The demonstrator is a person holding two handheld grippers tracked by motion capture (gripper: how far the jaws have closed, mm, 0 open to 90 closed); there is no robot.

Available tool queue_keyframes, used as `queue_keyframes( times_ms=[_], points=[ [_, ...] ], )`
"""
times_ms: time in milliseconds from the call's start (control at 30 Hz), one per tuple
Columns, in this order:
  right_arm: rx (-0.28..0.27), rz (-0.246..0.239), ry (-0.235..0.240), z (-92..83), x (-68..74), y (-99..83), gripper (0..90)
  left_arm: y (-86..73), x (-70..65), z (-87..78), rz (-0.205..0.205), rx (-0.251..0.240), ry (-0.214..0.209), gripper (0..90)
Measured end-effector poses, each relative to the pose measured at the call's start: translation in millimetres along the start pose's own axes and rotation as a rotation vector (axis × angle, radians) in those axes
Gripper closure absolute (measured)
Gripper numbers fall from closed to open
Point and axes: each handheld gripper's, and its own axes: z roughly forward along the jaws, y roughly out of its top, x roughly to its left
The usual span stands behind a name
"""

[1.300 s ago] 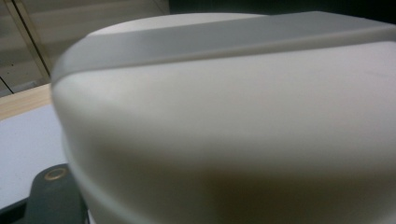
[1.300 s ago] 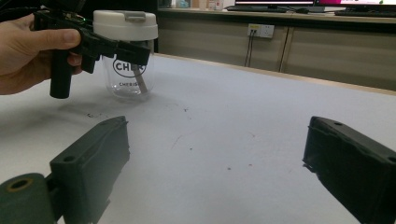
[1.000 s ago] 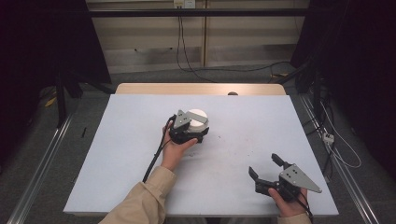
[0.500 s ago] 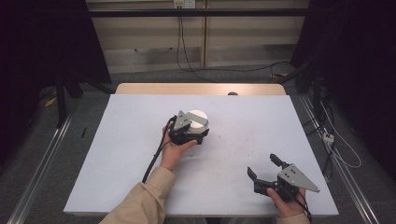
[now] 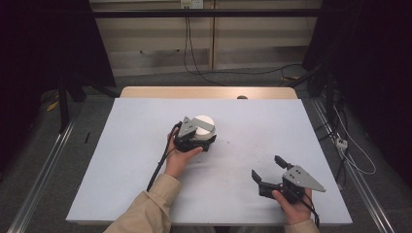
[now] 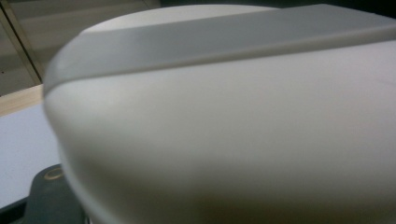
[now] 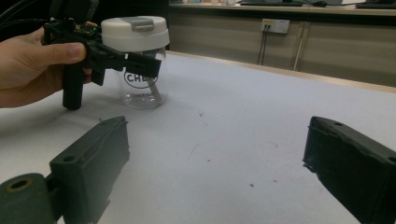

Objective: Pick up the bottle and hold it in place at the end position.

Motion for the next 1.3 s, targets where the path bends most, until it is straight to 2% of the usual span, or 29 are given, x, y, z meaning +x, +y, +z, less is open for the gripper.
queue_keyframes(
  times_ms=[67, 467, 767, 900, 1300],
  points=[
    [0.024, 0.011, 0.028, 6.9, 1.9, -0.1, 6.0, -0.6, 0.6, 0.2, -0.007, -0.003, -0.002, 18.4],
    [0.055, 0.011, 0.084, 37.4, 10.8, 15.1, 5.2, -1.5, 0.9, 0.3, -0.014, -0.005, -0.006, 18.5],
    [0.092, 0.041, 0.092, 56.4, 16.8, 22.6, 6.1, -1.5, 0.9, 0.3, -0.018, 0.0, -0.006, 18.5],
    [0.112, 0.013, 0.093, 65.7, 18.2, 30.1, 6.6, -1.5, 0.9, 0.4, -0.018, 0.0, -0.006, 18.5],
    [0.13, 0.009, 0.099, 77.4, 19.0, 41.0, 7.1, -1.3, 1.4, 0.6, -0.023, 0.005, -0.006, 18.5]
  ],
)
